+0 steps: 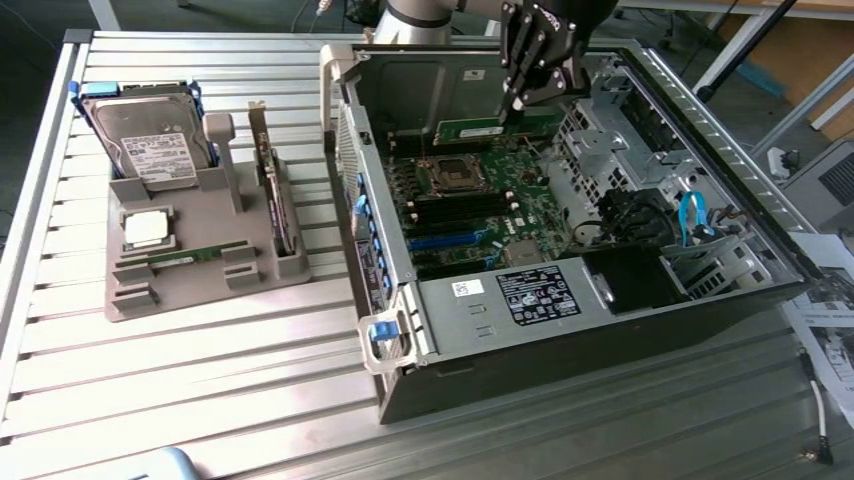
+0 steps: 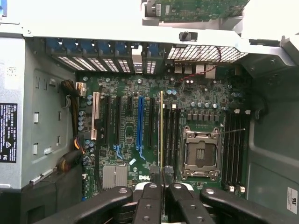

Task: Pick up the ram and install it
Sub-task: 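Pick up the ram and move it above insertion slot, then insert the ram into the slot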

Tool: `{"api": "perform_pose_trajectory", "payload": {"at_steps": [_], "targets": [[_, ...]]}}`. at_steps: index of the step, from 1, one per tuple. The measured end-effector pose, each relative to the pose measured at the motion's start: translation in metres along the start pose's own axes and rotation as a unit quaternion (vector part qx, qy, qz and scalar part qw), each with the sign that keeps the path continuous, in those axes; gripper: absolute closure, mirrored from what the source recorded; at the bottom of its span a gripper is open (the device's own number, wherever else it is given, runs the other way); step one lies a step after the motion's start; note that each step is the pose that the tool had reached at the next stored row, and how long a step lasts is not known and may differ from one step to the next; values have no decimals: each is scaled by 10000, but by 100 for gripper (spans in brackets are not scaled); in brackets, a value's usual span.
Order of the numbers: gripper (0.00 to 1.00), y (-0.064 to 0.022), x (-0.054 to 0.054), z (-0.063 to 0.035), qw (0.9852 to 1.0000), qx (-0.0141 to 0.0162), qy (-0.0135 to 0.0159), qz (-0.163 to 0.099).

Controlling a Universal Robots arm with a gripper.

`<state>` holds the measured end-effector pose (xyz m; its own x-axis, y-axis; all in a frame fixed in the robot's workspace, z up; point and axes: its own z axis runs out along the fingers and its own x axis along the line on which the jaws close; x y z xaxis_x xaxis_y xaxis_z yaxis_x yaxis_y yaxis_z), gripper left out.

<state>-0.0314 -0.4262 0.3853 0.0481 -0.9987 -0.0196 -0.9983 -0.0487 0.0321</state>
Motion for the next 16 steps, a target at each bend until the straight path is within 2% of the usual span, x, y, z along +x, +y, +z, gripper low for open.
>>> {"api": "perform_pose_trajectory", "payload": {"at_steps": [10,16], "targets": [[88,0,0,4,10000,0,-1,0],[88,-2,1,51,10000,0,-1,0]]}}
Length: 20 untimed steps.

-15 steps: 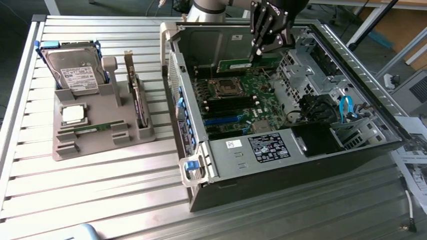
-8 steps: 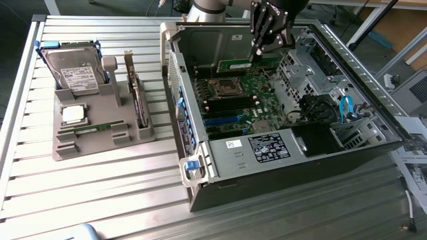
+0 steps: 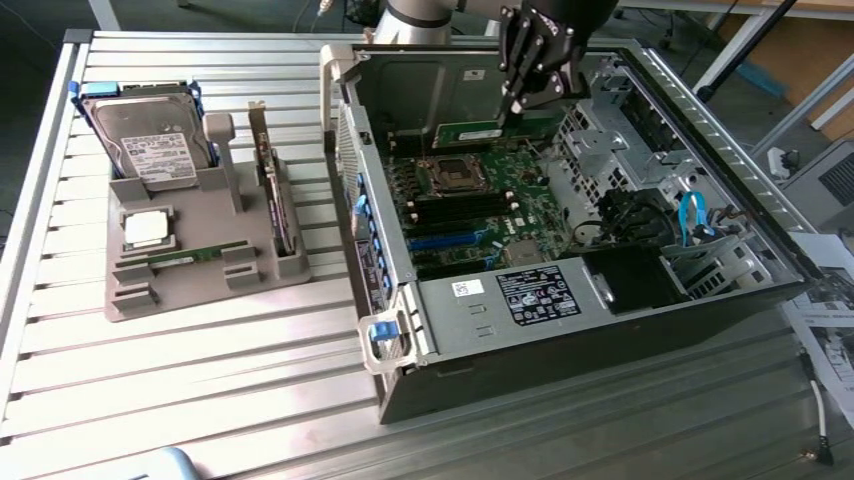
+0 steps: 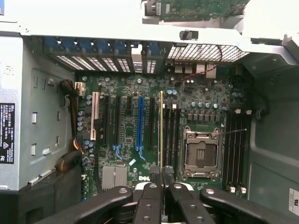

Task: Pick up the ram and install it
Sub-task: 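Insert the ram into the slot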

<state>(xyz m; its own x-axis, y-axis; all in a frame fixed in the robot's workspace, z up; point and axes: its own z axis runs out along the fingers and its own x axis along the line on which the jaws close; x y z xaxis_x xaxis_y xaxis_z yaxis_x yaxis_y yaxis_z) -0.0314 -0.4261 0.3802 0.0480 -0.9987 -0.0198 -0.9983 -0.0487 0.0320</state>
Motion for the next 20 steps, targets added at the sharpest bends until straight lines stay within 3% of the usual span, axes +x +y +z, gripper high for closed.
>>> {"api": "perform_pose_trajectory", "payload": {"at_steps": [6,13,20], "targets": [[88,-6,3,167,10000,0,0,0],[88,-8,6,293,10000,0,0,0],[88,-9,6,325,10000,0,0,1]]}}
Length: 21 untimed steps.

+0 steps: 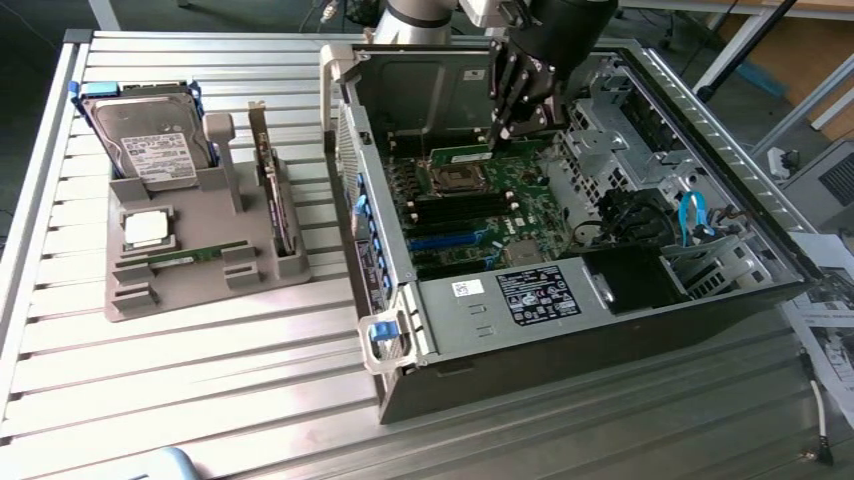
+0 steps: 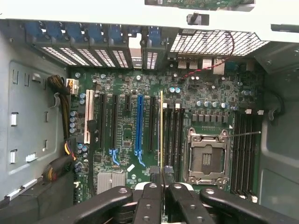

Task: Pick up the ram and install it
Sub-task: 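Insert the ram into the slot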

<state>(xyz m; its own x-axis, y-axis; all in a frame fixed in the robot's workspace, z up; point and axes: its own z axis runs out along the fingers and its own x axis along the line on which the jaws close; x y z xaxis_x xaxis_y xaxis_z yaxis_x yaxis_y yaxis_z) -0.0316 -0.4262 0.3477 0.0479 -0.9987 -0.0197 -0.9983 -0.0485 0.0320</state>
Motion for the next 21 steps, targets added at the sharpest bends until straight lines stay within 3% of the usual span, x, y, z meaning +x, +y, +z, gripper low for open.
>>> {"api": "perform_pose_trajectory", "payload": {"at_steps": [9,21], "targets": [[88,0,0,7,9997,5,-8,261],[88,-64,2,7,9997,5,-9,261]]}}
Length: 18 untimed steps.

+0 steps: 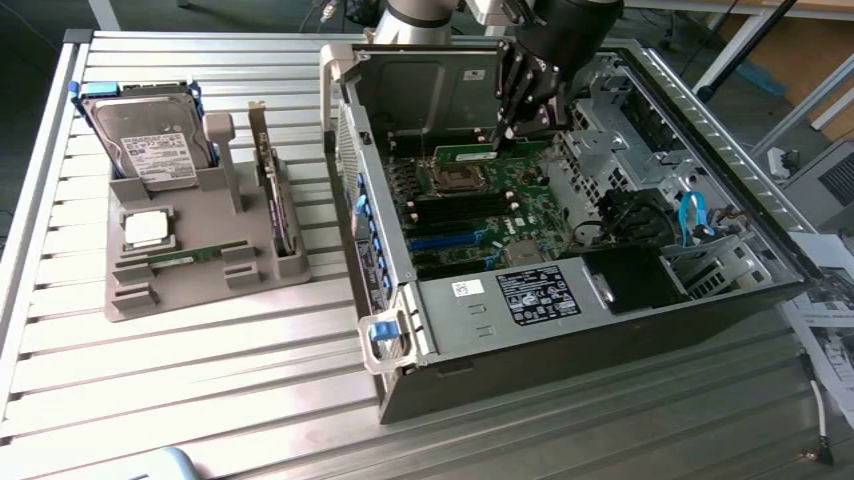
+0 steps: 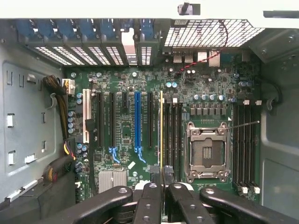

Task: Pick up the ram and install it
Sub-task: 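Insert the ram into the slot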

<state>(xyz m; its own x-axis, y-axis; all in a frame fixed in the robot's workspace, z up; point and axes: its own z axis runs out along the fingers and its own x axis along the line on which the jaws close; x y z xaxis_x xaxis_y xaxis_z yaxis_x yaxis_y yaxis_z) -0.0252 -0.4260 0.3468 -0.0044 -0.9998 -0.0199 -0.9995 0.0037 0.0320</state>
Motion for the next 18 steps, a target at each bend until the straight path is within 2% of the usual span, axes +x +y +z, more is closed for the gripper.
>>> {"api": "perform_pose_trajectory", "payload": {"at_steps": [4,13,18], "targets": [[88,-1,1,30,10000,0,0,0],[88,-7,4,203,10000,2,0,0],[88,-9,6,266,10000,2,1,0]]}}
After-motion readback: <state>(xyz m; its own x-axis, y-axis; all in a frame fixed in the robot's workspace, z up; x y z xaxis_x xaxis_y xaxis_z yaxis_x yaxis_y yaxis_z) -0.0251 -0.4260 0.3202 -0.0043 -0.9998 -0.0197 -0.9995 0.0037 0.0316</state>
